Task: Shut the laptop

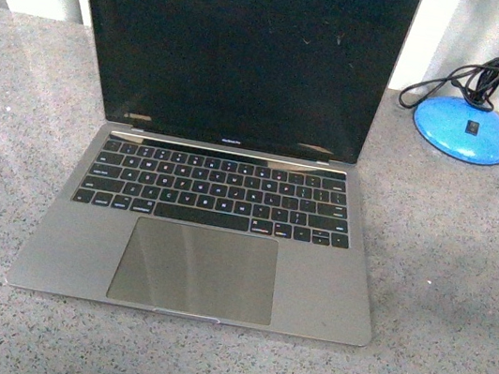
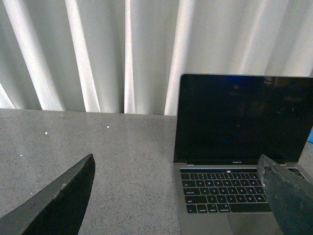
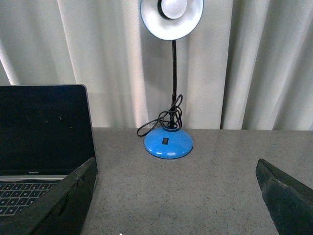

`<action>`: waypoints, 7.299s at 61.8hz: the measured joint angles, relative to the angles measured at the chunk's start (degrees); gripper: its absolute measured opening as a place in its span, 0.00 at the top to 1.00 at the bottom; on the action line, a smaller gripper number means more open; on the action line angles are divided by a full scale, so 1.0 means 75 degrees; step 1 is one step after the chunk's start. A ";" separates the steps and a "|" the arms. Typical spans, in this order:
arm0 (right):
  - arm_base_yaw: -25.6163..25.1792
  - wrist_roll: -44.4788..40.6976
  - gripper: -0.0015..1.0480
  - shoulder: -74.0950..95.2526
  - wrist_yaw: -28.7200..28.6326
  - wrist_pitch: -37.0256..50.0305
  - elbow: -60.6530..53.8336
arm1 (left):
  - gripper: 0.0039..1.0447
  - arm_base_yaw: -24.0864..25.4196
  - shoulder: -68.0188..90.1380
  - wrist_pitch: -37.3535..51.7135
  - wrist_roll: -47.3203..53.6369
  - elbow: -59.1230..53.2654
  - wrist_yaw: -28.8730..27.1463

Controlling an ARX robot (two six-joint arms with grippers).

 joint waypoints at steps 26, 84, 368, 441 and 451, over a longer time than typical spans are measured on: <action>0.0000 0.0000 0.10 0.0000 0.0000 0.0000 0.0000 | 0.06 0.0000 0.0000 0.0000 0.0000 0.0000 0.0000; -0.0749 -0.1288 0.10 0.5435 -0.0921 -0.0659 0.2375 | 0.06 0.0743 0.3518 0.0828 -0.0994 0.1186 -0.1081; 0.1909 -0.0347 0.99 1.4915 -0.1233 0.0525 1.0287 | 0.97 -0.1364 1.4306 0.1326 -0.1137 0.9439 -0.0012; 0.2515 0.0603 0.99 1.3965 -0.0318 0.0653 0.8443 | 0.97 -0.1099 1.3321 -0.0195 -0.1865 0.8113 0.0370; 0.2553 0.0667 0.99 1.3965 -0.0242 0.0720 0.8338 | 0.97 -0.1072 1.3062 -0.0137 -0.1909 0.7871 0.0289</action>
